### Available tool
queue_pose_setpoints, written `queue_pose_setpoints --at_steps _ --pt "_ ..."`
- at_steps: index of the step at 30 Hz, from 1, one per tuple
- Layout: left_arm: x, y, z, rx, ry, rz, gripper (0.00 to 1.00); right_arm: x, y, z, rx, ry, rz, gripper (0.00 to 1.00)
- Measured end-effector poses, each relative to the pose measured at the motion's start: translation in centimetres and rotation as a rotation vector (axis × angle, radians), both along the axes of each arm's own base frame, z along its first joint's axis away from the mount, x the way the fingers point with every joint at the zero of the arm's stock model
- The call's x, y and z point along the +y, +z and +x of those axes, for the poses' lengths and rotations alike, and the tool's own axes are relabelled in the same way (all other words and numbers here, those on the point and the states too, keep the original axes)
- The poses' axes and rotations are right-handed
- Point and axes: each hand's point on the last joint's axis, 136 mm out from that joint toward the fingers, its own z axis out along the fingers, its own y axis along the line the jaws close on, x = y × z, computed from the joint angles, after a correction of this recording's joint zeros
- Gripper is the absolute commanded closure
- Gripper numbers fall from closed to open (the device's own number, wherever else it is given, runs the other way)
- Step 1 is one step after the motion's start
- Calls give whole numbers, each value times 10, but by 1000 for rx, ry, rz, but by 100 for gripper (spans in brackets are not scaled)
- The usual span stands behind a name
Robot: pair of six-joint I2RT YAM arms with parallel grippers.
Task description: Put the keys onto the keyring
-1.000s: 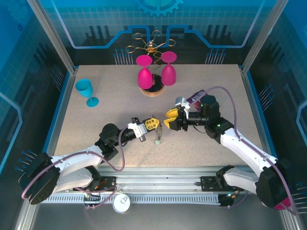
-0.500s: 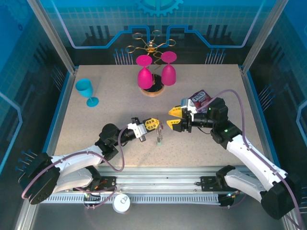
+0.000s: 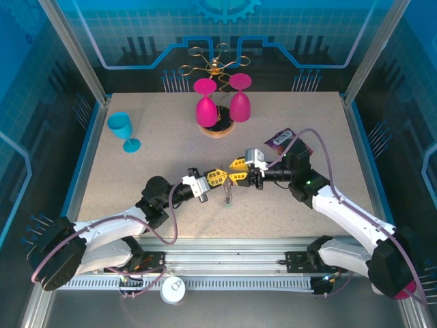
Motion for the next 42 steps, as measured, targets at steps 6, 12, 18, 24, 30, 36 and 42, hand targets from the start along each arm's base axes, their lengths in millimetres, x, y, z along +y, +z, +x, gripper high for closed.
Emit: queue_pose_setpoints --at_steps 6,12,18,24,30,36,42 --pt "1 0 2 0 6 0 100 4 -6 0 -12 21 -9 90" --pt "1 -2 5 5 16 -4 100 4 -7 2 -20 18 -11 100" --pt "4 -5 10 44 47 0 83 3 -7 3 -6 8 -66 100" --pt "11 -14 8 89 69 86 78 5 -7 -2 -13 1 -179 100" --pt "12 -29 8 137 74 187 80 11 -18 -4 -32 -9 -309 100" --pt "12 -49 8 194 73 278 92 12 -36 -2 -62 -19 -453 100" --pt "12 -54 6 212 55 324 100 11 -41 -5 -89 -10 -528 86"
